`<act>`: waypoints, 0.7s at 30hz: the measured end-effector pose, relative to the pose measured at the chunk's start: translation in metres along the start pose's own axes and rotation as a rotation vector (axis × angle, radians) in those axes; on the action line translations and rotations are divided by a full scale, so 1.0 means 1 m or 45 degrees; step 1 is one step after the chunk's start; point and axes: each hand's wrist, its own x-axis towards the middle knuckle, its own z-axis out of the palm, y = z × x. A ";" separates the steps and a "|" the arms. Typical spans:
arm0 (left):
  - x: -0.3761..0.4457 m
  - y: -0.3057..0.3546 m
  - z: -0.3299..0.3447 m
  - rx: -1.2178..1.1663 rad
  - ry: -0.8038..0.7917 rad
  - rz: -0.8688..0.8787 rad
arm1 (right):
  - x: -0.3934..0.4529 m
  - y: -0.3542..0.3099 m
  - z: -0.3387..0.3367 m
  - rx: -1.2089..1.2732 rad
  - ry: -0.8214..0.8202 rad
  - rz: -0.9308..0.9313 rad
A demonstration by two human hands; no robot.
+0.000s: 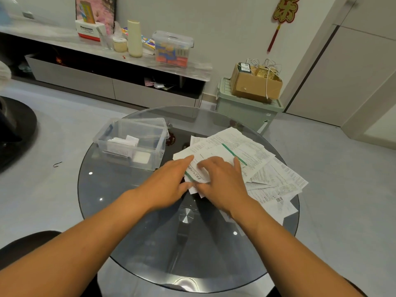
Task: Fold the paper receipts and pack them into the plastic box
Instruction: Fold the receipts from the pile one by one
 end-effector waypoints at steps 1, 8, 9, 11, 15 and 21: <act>0.000 0.000 0.000 -0.009 0.001 0.004 | 0.001 -0.003 0.005 0.023 0.042 -0.005; -0.009 -0.004 -0.009 -0.048 0.061 0.177 | -0.028 0.013 0.001 0.654 -0.026 -0.041; -0.012 -0.004 -0.011 -0.049 0.047 0.204 | -0.040 0.018 -0.005 0.697 -0.116 -0.092; -0.019 -0.007 -0.013 -0.005 0.008 0.257 | -0.063 0.025 -0.013 0.741 -0.274 -0.138; -0.039 -0.007 -0.007 0.036 -0.107 0.236 | -0.090 0.037 -0.016 0.824 -0.349 -0.029; -0.048 -0.005 0.009 -0.508 0.004 -0.071 | -0.082 0.036 -0.001 0.982 -0.036 0.168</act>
